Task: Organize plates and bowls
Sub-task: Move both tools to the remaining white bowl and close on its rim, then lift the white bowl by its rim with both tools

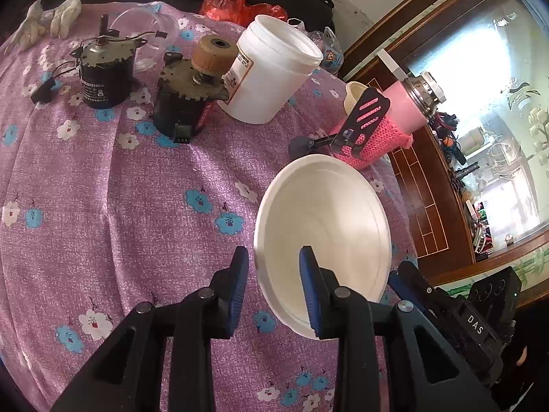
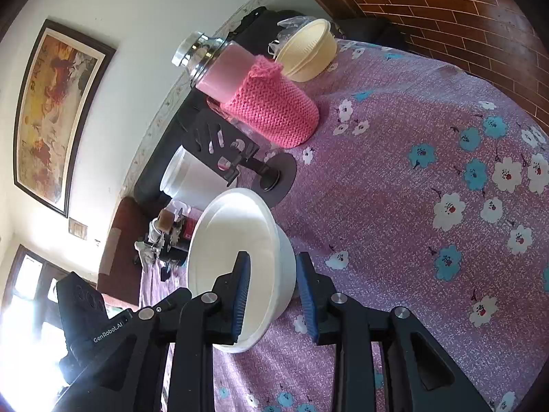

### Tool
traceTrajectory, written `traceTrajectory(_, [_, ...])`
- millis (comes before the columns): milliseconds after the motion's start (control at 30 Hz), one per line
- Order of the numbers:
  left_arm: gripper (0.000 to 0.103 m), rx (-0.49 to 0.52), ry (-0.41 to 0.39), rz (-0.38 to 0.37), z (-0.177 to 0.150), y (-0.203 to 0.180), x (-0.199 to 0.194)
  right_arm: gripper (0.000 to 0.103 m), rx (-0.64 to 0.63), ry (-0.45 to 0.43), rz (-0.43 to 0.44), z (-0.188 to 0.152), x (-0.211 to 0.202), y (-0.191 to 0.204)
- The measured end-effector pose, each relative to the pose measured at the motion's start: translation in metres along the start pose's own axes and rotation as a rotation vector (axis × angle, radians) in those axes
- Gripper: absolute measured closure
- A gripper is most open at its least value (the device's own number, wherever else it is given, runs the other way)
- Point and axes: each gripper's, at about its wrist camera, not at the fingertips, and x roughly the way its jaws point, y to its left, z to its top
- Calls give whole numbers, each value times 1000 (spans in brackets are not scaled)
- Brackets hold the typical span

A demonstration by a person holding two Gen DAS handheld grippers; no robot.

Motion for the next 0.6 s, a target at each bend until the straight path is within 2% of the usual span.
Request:
traceTrajectory(233, [82, 8, -4, -1, 0, -5, 2, 72, 7, 9, 14, 1, 4, 0])
traceTrajectory(500, [82, 1, 1, -3, 0, -1, 5, 72, 42, 24, 42, 1, 12, -7])
traceTrajectory(600, [86, -6, 2, -1, 0, 2, 7, 72, 52, 12, 38, 1, 12, -9])
